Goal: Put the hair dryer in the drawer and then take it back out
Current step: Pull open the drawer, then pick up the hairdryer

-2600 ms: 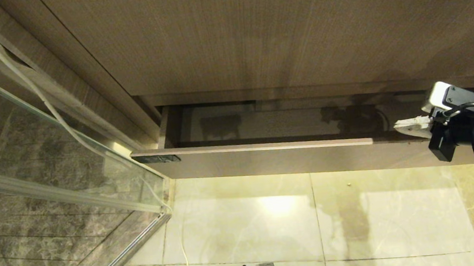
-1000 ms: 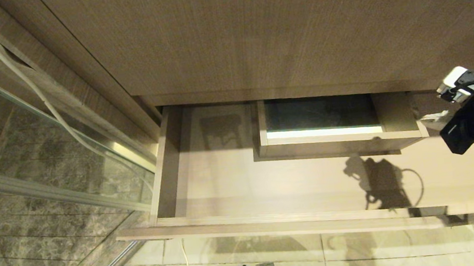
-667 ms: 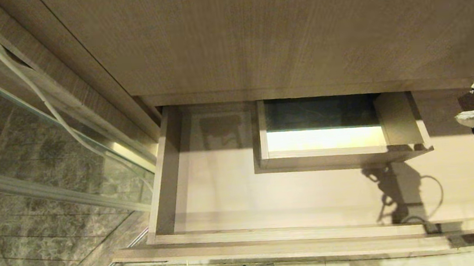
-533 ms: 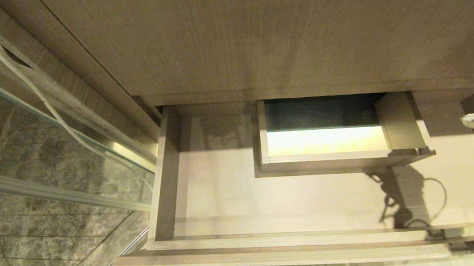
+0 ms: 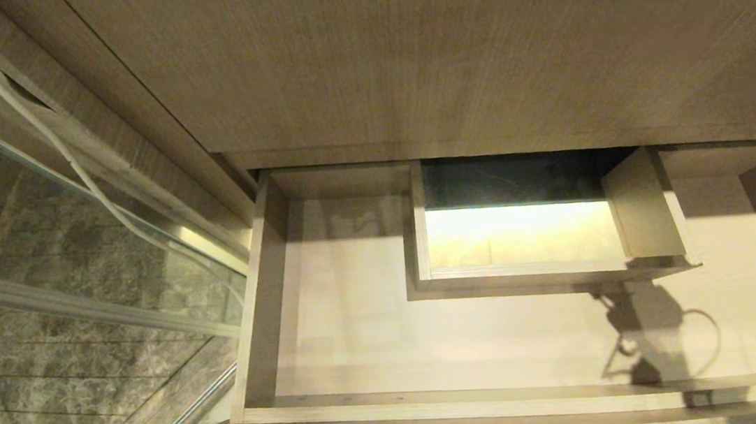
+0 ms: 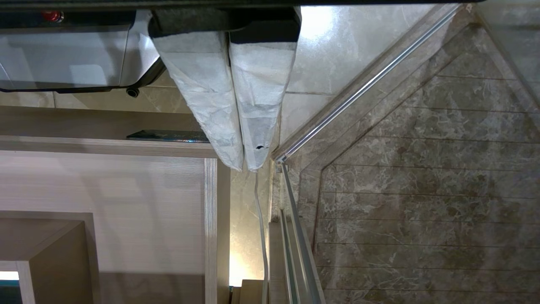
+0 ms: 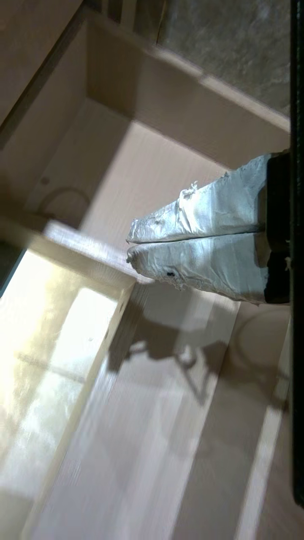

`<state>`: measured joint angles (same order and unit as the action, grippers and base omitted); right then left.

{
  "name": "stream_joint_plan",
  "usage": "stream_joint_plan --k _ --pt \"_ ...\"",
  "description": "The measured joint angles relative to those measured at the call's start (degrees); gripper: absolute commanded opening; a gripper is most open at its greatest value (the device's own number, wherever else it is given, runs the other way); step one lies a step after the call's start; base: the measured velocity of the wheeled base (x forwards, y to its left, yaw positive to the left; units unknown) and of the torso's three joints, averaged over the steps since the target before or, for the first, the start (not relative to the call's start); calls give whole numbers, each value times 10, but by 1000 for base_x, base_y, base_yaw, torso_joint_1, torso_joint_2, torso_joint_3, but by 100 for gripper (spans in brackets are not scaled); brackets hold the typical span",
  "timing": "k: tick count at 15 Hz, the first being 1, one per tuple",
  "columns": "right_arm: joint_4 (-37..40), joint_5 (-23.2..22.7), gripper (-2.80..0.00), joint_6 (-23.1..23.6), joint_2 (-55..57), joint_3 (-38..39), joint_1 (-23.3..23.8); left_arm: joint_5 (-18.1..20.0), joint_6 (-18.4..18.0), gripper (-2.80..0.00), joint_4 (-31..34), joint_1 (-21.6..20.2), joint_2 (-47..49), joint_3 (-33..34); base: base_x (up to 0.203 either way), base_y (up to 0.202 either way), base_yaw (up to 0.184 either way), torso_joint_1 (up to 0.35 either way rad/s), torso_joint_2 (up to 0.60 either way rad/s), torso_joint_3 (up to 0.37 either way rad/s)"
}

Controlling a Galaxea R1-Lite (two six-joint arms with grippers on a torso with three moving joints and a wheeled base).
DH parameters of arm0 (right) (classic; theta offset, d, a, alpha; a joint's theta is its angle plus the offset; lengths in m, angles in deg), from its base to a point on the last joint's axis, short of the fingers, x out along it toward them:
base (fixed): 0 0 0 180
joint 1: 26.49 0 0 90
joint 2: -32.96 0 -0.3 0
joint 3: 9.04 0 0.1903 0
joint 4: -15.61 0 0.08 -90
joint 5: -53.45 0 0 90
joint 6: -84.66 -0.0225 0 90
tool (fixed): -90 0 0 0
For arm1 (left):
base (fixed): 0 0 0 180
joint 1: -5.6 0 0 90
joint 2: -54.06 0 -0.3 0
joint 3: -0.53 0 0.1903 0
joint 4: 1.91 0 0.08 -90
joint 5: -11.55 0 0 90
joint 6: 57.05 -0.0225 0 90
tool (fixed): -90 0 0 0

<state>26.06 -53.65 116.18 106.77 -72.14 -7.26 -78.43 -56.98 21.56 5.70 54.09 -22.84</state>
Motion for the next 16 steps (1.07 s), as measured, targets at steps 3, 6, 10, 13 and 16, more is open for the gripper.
stream_joint_plan --k 3,6,10,13,16 --pt "2 -23 -280 0 -35 25 -3 0 0 -280 0 0 0 0 0 0 0 0 0 0" --pt "2 -23 -280 0 -47 28 -4 0 0 -280 0 0 0 0 0 0 0 0 0 0" --pt "2 -18 -280 -28 -66 52 -12 0 0 -280 0 0 0 0 0 0 0 0 0 0" --pt "1 -10 -280 -87 -174 123 -31 0 0 -280 0 0 0 0 0 0 0 0 0 0" --pt "1 -3 -280 -146 -304 197 -52 0 0 -280 0 0 0 0 0 0 0 0 0 0"
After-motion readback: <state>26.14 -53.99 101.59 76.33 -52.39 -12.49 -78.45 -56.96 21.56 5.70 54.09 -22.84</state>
